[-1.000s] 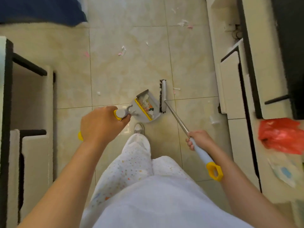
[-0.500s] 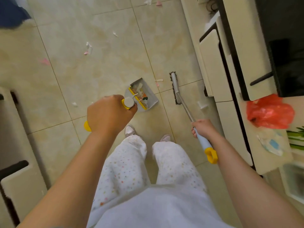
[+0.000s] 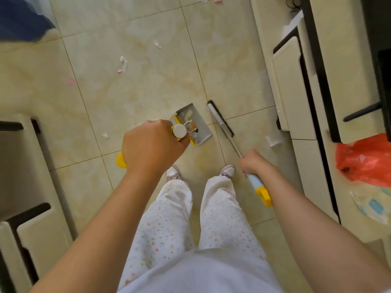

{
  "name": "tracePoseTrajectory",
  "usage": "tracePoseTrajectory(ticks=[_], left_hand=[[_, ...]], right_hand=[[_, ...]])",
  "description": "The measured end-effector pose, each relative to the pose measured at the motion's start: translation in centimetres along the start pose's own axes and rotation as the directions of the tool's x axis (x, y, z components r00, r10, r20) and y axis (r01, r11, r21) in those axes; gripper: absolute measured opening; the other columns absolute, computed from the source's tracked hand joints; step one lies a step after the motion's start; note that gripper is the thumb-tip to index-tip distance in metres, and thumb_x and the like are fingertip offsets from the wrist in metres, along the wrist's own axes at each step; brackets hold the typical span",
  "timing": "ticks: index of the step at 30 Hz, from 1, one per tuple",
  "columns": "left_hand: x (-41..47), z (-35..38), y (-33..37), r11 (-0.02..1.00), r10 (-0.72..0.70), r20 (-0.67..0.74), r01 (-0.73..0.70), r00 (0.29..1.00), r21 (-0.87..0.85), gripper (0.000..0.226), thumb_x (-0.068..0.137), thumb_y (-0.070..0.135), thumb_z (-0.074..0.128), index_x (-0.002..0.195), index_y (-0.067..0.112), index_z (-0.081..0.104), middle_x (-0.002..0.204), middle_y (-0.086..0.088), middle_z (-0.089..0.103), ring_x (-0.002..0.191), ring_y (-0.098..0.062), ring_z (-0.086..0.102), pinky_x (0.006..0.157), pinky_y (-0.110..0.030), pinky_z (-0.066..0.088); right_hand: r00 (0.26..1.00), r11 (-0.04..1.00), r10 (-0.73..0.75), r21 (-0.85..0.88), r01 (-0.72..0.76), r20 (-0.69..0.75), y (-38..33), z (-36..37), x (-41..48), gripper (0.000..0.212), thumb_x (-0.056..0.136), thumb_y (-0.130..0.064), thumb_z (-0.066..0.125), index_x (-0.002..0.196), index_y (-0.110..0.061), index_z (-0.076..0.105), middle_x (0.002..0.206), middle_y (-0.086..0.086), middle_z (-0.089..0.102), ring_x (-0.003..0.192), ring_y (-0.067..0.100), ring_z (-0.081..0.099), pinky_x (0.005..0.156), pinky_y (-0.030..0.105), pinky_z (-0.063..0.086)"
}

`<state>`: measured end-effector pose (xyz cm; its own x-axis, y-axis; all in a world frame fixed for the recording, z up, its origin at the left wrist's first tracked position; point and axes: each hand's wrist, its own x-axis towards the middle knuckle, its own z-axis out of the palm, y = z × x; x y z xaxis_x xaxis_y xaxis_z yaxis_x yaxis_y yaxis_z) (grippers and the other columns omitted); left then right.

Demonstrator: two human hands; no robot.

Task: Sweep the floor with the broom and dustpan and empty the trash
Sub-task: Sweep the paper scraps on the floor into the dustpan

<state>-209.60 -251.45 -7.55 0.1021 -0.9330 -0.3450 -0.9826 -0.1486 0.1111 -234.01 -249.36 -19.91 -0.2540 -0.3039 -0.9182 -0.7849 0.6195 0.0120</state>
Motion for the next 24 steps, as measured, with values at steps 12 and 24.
tracePoseTrajectory(ticks=[12,24], left_hand=[[-0.6,-0.3,0.1,1.000,-0.028,-0.015,0.028,0.999,-0.005,0.055,0.079,0.060,0.057,0.054,0.012,0.048,0.048,0.000,0.044,0.048,-0.028,0.045,0.047,-0.019,0.024],[-3.1,-0.5,2.9,0.995,0.095,0.050,-0.097,0.994,0.021,0.050,0.080,0.059,0.057,0.060,0.013,0.057,0.048,0.001,0.046,0.048,-0.025,0.046,0.045,-0.018,0.025]], right_hand=[[0.992,0.936,-0.106,0.343,0.078,0.063,7.0,0.3,-5.3,0.014,0.092,-0.006,0.044,0.078,-0.009,0.045,0.060,0.011,0.041,0.041,0.016,0.038,0.037,0.021,0.034],[1.000,0.860,0.001,0.510,-0.016,0.030,12.7,0.8,-4.4,0.014,0.092,-0.005,0.044,0.080,-0.010,0.040,0.067,0.012,0.043,0.050,0.019,0.040,0.042,0.023,0.036]])
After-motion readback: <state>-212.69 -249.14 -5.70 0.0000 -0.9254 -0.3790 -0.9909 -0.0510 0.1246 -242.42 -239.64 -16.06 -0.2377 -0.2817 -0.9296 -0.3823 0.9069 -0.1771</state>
